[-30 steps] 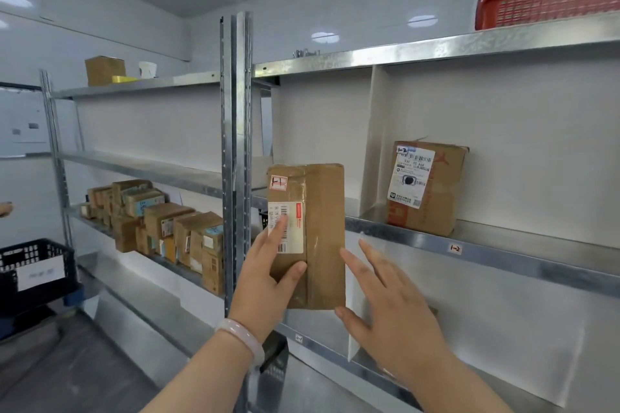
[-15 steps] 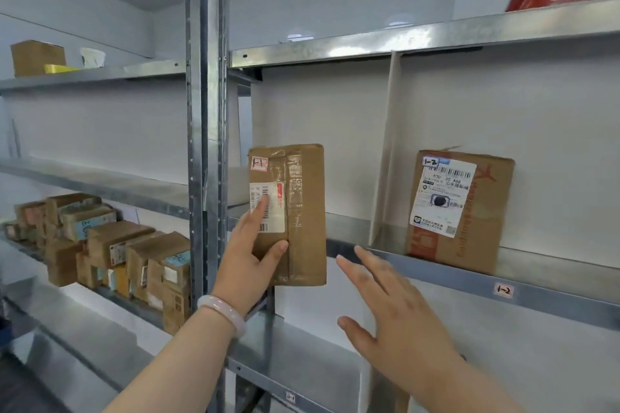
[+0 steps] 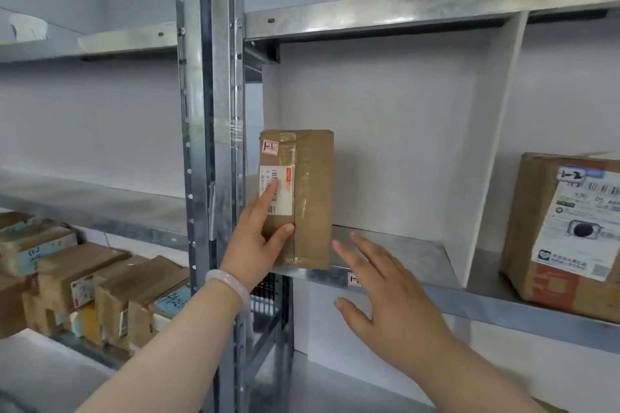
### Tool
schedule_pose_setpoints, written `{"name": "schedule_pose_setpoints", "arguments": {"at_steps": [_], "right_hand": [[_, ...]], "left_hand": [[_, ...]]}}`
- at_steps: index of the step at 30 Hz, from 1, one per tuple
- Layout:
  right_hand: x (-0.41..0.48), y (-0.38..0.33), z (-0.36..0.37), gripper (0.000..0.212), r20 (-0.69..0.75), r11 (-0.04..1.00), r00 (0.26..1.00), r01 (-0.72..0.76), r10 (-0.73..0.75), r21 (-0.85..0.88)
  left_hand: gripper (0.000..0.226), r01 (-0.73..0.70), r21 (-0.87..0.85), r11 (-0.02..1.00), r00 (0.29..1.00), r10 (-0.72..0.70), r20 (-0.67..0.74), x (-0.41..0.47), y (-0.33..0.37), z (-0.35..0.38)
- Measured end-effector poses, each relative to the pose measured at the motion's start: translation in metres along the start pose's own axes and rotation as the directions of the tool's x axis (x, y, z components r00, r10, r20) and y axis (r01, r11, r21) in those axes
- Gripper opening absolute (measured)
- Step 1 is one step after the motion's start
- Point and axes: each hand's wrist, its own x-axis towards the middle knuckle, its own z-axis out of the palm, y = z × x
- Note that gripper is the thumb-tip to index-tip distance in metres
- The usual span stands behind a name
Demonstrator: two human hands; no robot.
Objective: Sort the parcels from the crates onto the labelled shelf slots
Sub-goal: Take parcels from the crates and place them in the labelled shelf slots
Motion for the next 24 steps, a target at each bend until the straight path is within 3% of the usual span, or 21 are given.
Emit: {"name": "schedule_pose_setpoints", "arguments": {"at_steps": [10,24], "right_hand": [[0.029,-0.004,0.034,0.065,-0.076,0.997,0.994,-0.074,0.074,0.009],[0.032,-0.013,0.047,0.065,-0.050,0.994,0.993,-0.108,0.109,0.010]], "left_hand": [[0.087,-0.048,-0.038,0.998,0.999,0.049,0.021,0.021,-0.044,0.013],[0.088,-0.015,-0.019,1.000,1.000,0.015,-0.004,0.024,-0.040,0.021]]}}
